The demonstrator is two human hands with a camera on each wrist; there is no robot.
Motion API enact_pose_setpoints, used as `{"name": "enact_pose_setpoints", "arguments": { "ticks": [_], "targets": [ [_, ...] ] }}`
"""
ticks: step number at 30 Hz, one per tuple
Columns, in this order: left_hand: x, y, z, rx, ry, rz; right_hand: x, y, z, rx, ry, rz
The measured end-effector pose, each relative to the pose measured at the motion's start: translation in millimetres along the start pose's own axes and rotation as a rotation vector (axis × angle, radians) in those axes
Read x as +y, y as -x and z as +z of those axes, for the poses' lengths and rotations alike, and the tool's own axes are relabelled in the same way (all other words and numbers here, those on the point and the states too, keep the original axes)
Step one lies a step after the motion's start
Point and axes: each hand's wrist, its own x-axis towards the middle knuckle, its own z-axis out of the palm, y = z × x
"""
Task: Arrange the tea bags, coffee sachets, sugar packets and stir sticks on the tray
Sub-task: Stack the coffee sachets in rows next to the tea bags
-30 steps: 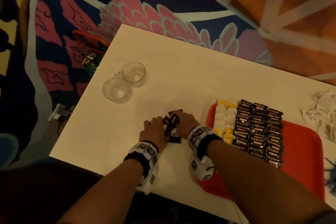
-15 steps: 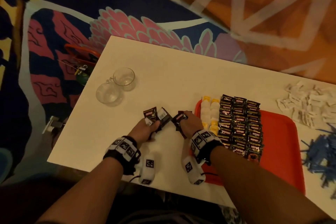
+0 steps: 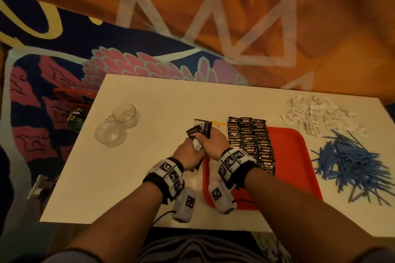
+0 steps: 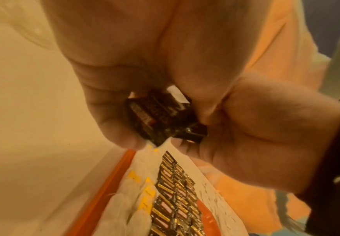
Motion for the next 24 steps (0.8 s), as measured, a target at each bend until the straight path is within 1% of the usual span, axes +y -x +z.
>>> {"name": "enact_pose_setpoints", "arguments": {
  "ticks": [3, 5, 6, 8, 9, 11, 12, 14, 16, 17, 19, 21, 23, 24],
  "targets": [
    [10, 2, 7, -0.002, 0.118, 0.132, 5, 5, -12, 0.064, -0.1, 0.087],
    [14, 3, 12, 0.014, 0.121, 0.16, 9, 7, -18, 0.089, -0.157, 0.109],
    [15, 3, 14, 0.037, 0.104, 0.136, 14, 7, -22, 0.102, -0.201, 0.123],
    [14, 1, 17, 0.134, 0.075, 0.076, 21, 10, -33, 0.123, -0.288, 0.145],
    [15, 1, 18, 0.205, 0.091, 0.064, 27, 9, -38, 0.14, -0.309, 0.167],
    [18, -2, 22, 0.317, 0.191, 0.014, 36, 11, -51, 0.159, -0.318, 0.187],
    [25, -3, 25, 0.321, 0.261, -0.024, 44, 10, -55, 0.155, -0.317, 0.195],
    [37, -6, 35, 0.256, 0.355, -0.066, 54, 12, -65, 0.111, -0.3, 0.173],
    [53, -10, 51, 0.187, 0.297, -0.02, 58, 16, -72, 0.047, -0.321, 0.143],
    [58, -13, 59, 0.174, 0.264, 0.017, 54, 23, -77, 0.026, -0.364, 0.138],
    [74, -16, 72, 0.188, 0.297, -0.006, 56, 28, -87, 0.009, -0.491, 0.133],
    [88, -17, 82, 0.209, 0.526, -0.07, 56, 37, -101, -0.005, -0.601, 0.124],
    [99, -16, 90, 0.155, 0.79, -0.152, 59, 43, -113, -0.027, -0.677, 0.089],
    [103, -16, 92, 0.096, 0.897, -0.194, 61, 44, -117, -0.037, -0.701, 0.084]
  ]
}}
